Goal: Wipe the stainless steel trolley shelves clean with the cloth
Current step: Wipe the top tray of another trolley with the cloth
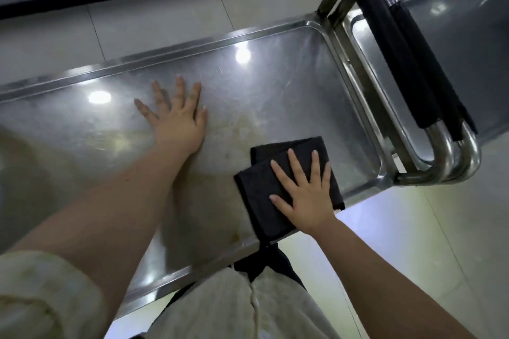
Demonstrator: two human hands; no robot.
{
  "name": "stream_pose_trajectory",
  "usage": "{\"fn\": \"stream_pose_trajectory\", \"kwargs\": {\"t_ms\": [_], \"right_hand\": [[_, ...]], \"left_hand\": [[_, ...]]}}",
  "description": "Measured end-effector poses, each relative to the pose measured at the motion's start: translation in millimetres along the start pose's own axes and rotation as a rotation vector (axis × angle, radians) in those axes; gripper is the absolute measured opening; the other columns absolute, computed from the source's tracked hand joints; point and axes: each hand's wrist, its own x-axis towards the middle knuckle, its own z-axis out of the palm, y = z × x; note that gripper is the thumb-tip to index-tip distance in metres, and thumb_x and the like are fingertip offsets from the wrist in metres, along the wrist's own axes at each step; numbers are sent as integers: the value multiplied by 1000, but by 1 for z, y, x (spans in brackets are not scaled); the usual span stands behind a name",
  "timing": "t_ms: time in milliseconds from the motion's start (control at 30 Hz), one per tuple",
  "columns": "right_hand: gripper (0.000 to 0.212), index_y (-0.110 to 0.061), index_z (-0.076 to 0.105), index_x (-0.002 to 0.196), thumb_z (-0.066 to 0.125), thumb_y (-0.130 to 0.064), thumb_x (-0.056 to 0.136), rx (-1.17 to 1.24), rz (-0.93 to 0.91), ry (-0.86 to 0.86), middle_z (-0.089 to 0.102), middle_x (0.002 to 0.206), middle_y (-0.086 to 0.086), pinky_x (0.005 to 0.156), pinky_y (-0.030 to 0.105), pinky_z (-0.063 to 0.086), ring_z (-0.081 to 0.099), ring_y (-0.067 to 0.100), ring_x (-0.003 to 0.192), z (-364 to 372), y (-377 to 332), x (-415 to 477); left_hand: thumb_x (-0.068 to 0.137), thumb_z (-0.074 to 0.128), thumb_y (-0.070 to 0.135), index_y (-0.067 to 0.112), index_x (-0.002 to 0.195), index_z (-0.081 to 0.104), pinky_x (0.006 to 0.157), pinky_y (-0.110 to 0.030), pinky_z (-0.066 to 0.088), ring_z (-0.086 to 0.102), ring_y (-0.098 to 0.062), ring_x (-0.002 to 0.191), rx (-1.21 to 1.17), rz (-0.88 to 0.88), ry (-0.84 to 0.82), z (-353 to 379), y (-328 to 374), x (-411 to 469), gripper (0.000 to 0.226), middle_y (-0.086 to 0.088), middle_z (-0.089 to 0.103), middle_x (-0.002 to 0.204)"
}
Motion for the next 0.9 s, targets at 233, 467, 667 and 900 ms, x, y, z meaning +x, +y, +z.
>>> {"fn": "stream_pose_trajectory", "kwargs": {"t_ms": [233, 467, 667, 900], "right_hand": [[72, -46, 10, 153, 27, -72, 89, -30, -4, 48, 8, 165, 1, 113, 69, 0, -2, 48, 146, -17, -2, 62], [71, -49, -6, 151, 16, -75, 89, -78, -58, 88, -13, 164, -4, 113, 67, -6, -15, 46, 145, -77, -21, 259], [71, -46, 1, 153, 19, -72, 90, -73, -117, 79, -7, 165, -4, 113, 67, -6, -13, 46, 146, -77, -19, 262], [70, -36, 17, 155, 28, -66, 93, -4, -175, 57, 9, 164, 7, 110, 74, 5, -1, 53, 145, -18, -15, 81]], "left_hand": [[99, 4, 58, 47, 152, -8, 107, -74, -10, -15, -39, 148, 7, 21, 15, 6, -9, 6, 56, 8, -13, 164], [99, 8, 59, 40, 154, -11, 110, -71, -9, -16, -33, 149, 19, -57, 23, 10, -7, 9, 61, 11, -14, 163], [99, 7, 57, 42, 153, -11, 111, -70, -11, -18, -29, 149, 16, -100, 12, 5, -4, 10, 59, 14, -15, 163], [100, 9, 57, 44, 153, -9, 111, -69, -9, -15, -29, 150, 6, -103, 18, 6, -5, 10, 58, 13, -11, 163]]}}
